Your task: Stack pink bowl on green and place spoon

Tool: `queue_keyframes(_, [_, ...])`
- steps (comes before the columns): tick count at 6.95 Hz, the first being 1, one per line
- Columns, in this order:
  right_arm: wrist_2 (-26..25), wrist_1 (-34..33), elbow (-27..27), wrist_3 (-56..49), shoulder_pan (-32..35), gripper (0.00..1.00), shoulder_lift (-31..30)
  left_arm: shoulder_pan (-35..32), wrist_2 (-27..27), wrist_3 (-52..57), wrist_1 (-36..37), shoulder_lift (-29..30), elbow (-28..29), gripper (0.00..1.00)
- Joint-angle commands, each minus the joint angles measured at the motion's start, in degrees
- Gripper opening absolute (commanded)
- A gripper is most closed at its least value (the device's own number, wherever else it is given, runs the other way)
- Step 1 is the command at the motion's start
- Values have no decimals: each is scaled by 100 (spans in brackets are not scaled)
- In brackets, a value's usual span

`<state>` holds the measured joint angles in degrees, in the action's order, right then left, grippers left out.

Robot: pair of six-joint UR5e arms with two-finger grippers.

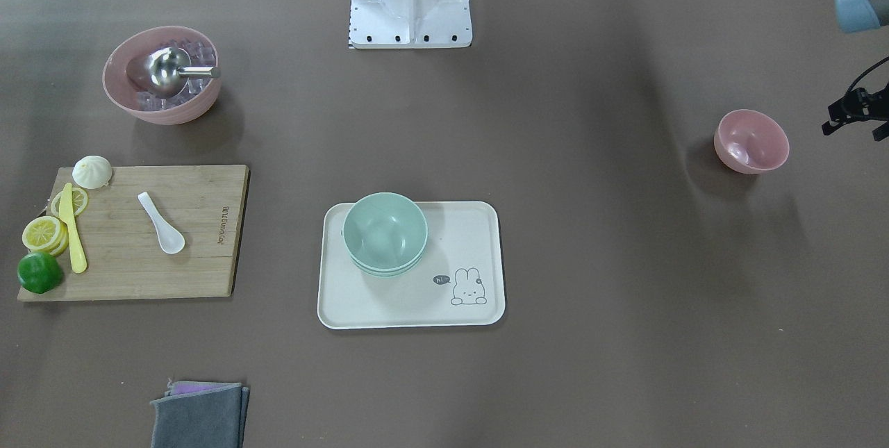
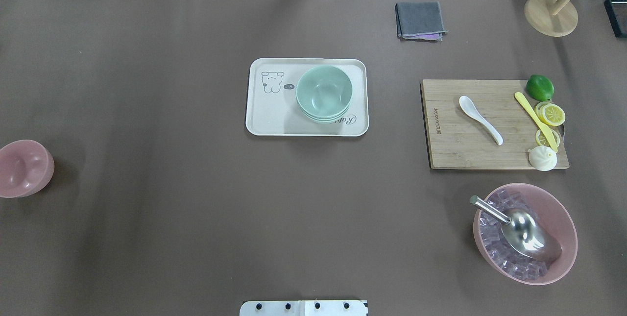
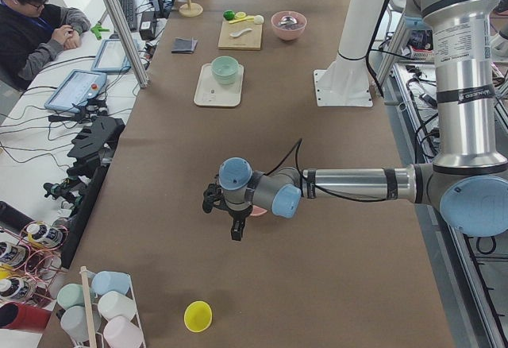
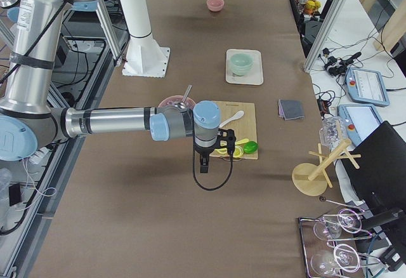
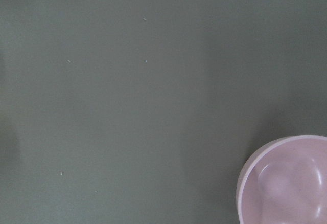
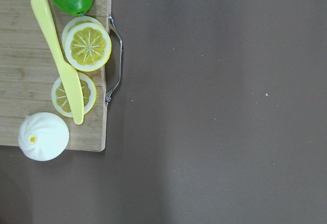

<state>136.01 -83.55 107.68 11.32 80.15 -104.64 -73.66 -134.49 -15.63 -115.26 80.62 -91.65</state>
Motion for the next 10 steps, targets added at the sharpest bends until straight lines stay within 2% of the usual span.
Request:
queue_keyframes(1, [4,199,-72,89,-52,100,-30,368,-199,-520,-725,-2,279,96])
queue_keyframes(2, [4,199,-72,89,-52,100,-30,509,-209,-520,-769,6,279,93])
queue_keyframes(3, [4,199,-72,81,-52,100,-30,624,-209,-520,-804,24,279,83])
queue_keyframes(4, [4,199,-72,81,-52,100,-30,703,-227,-512,-813,33,296,66])
queue_keyframes(5, [-4,199,-80,81,-52,100,-21,721,-349,-512,-822,33,305,54])
queue_keyframes(6, [4,199,-80,81,-52,100,-21,748,-376,-503,-857,33,314,52])
queue_keyframes(7, [-4,199,-80,81,-52,100,-30,757,-385,-503,-866,42,314,44])
queue_keyframes(9, [-4,199,-80,81,-52,100,-21,757,-385,-503,-866,50,323,0])
queue_keyframes(10, [-4,199,-80,81,-52,100,-21,757,-385,-503,-866,51,323,0])
